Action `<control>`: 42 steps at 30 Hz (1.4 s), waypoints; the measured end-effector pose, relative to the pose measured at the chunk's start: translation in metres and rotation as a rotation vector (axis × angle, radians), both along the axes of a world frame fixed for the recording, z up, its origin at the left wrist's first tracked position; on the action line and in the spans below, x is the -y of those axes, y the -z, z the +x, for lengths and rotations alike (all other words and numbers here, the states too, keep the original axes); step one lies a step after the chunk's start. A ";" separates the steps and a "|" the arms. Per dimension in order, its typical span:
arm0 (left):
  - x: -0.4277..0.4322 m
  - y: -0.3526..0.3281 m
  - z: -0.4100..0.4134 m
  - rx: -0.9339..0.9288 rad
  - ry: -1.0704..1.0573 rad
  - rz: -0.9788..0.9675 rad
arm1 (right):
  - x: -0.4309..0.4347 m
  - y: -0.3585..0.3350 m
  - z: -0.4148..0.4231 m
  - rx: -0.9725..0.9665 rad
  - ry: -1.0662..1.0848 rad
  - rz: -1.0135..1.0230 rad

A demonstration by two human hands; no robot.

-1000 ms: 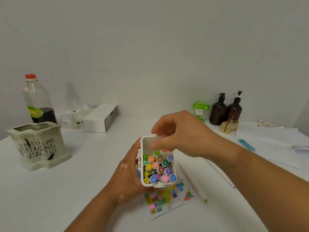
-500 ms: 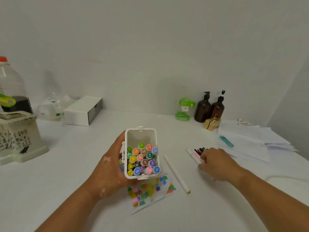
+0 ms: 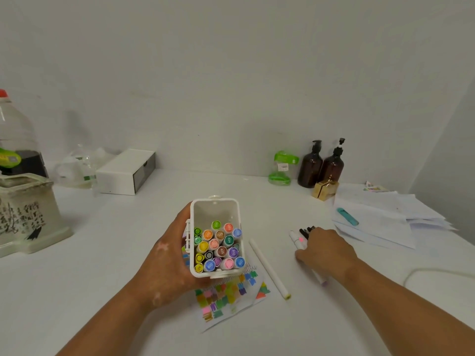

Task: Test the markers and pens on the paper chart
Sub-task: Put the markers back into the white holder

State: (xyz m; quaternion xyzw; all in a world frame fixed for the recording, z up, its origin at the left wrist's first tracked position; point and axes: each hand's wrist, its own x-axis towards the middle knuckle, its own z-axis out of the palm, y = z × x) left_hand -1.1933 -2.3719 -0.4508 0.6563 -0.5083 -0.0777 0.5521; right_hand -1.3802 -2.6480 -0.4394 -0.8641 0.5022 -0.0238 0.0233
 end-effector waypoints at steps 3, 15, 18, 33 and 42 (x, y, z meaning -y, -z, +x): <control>0.000 0.000 0.000 0.008 0.003 -0.004 | -0.004 -0.001 0.004 0.013 -0.048 0.023; 0.000 -0.001 -0.003 -0.018 0.002 0.005 | -0.071 0.001 0.039 -0.010 -0.313 0.123; -0.001 0.000 -0.003 -0.019 0.002 0.004 | -0.072 0.007 0.040 -0.008 -0.299 0.079; -0.001 -0.003 -0.002 -0.007 0.027 -0.019 | -0.102 -0.158 0.047 1.400 -0.410 0.862; -0.001 -0.002 -0.002 0.029 0.021 -0.022 | -0.153 -0.149 0.073 1.237 -0.667 0.472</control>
